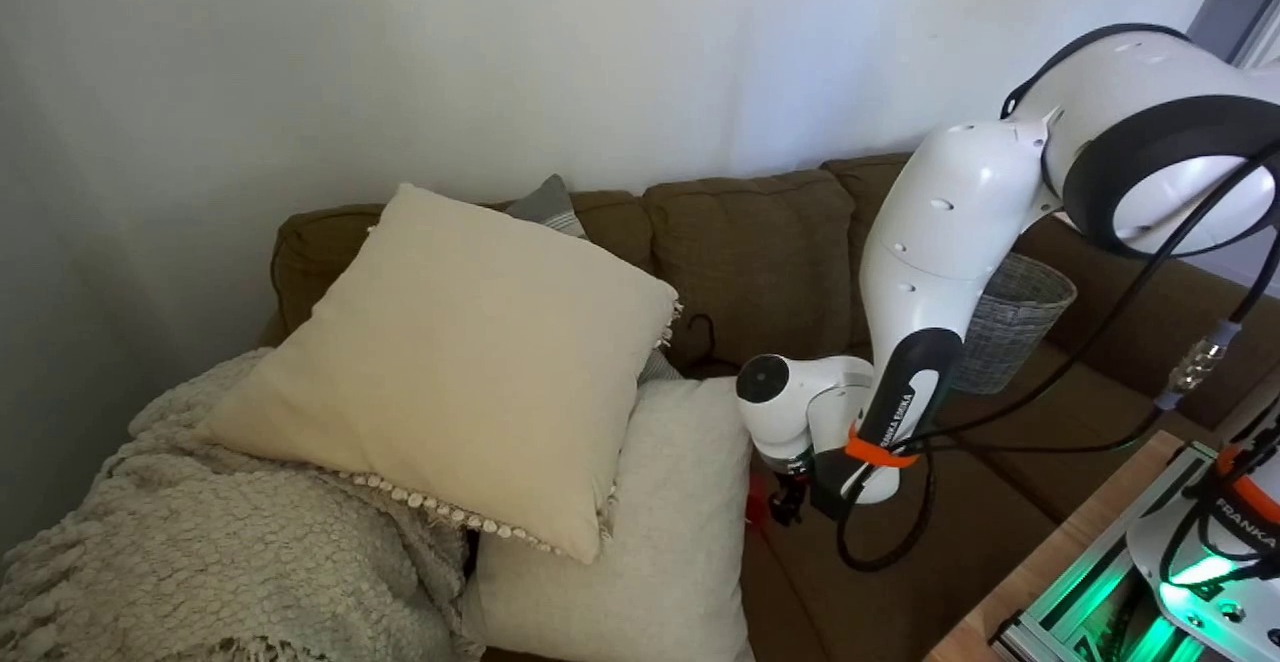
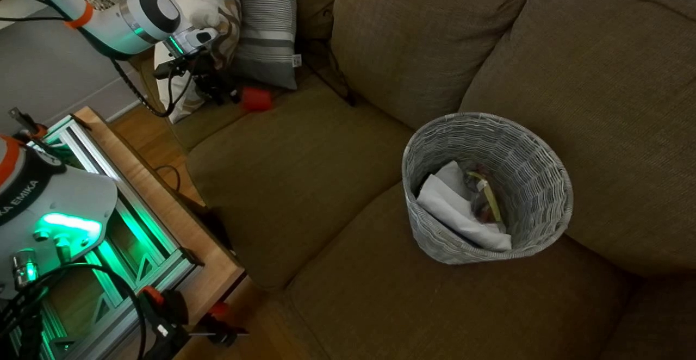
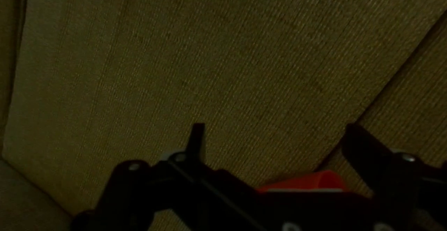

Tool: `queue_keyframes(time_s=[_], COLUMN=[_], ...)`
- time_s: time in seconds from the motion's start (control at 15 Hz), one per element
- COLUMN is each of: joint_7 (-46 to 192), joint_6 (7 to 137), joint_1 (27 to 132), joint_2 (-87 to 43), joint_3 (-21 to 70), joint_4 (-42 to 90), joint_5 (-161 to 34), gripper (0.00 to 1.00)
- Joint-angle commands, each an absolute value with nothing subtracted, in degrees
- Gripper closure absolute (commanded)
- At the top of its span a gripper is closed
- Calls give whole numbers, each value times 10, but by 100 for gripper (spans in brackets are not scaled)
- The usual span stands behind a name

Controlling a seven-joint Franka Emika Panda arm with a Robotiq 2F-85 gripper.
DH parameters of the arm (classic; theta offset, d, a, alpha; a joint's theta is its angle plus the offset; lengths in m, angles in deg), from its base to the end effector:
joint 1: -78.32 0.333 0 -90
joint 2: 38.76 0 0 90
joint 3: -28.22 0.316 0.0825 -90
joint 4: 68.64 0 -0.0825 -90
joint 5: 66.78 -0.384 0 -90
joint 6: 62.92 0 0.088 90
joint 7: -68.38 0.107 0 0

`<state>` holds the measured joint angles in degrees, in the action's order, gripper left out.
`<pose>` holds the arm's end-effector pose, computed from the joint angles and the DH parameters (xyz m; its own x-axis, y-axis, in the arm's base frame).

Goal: Put the cup in the basket

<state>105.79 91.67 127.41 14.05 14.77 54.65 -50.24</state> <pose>0.3848 0.2527 -0.0402 0.9456 0.2606 -0.1949 0.3194 -0.8584 0.4014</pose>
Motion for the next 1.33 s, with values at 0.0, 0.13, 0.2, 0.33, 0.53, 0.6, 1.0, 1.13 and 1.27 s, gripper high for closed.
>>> queue_keyframes(time_s=[0.0, 0.13, 0.2, 0.33, 0.53, 0.6, 1.0, 1.13, 1.27], joint_7=[1086, 1101, 1127, 1152, 1033, 1030, 941, 972, 994], joint_6=[984, 1088, 1136, 1231, 1240, 1252, 1136, 1108, 1086], joint_1=[1320, 1356, 1379, 1436, 1433, 1449, 1413, 1446, 1460], joint_2=[153, 179, 194, 235, 228, 240, 274, 314, 339], joint_3=[107, 69, 49, 4, 24, 16, 65, 38, 19], joint_4=[558, 566, 571, 575, 584, 584, 509, 469, 440], joint_5=[-484, -483, -468, -478, -608, -622, -704, -730, -745], gripper=[0, 0, 0, 0, 0, 0, 0, 0, 0])
